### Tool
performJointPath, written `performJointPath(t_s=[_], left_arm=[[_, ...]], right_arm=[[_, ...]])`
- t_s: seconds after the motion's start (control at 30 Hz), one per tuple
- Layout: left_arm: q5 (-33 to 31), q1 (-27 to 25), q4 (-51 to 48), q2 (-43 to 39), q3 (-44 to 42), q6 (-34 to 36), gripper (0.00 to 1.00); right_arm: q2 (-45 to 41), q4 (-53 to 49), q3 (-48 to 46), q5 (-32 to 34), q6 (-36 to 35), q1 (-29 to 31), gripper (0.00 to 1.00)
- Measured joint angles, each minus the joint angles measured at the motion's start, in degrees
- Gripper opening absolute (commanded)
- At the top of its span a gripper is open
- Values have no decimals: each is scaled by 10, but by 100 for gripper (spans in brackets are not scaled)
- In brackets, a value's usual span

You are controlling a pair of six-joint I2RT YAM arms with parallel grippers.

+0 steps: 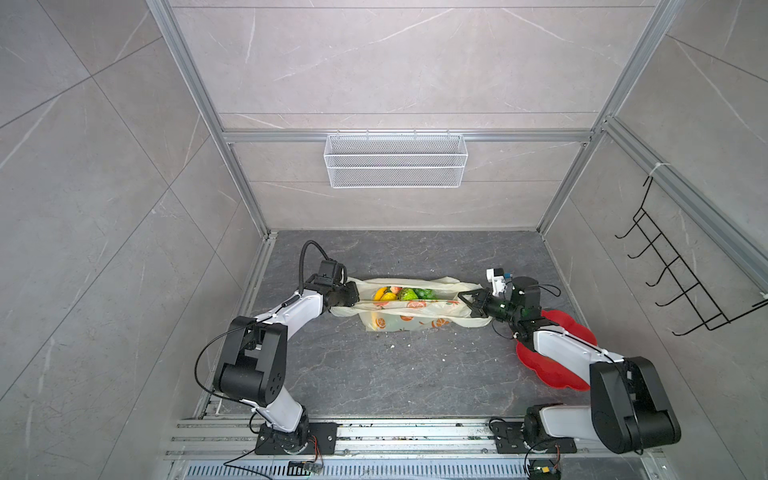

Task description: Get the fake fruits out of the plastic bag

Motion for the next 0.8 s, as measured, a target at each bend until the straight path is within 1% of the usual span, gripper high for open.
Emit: performJointPath(t_s=[0.07, 0.17, 0.27, 0.33, 0.47, 0.53, 0.57, 0.6, 0.67, 0.8], left_arm=[[-10, -15, 4, -5, 2, 5, 0], [-13, -54, 6, -9, 17, 15, 0], [-10, -85, 7, -9, 40, 24, 0], [-5, -94, 8, -9, 53, 28, 2], [-17, -98, 0, -15, 57, 27, 28], [-40, -104, -13, -23, 57, 28, 40], [-62, -111, -24, -29, 57, 26, 46], [-80, -120, -35, -37, 57, 26, 50], [-124, -145, -59, -52, 58, 25, 55], [-206, -202, -98, -82, 62, 21, 61]], right_arm=[[0, -10, 7, 14, -7, 23, 0], [-1, -20, 28, 27, -21, 58, 0], [-2, -43, 47, 42, -43, 75, 0], [-3, -54, 52, 51, -54, 79, 0], [-14, -90, 52, 75, -75, 79, 0], [-21, -102, 52, 83, -83, 79, 0], [-24, -108, 52, 87, -86, 79, 0], [-27, -113, 52, 91, -89, 79, 0], [-31, -119, 52, 96, -92, 79, 0], [-34, -130, 52, 104, -99, 79, 0]])
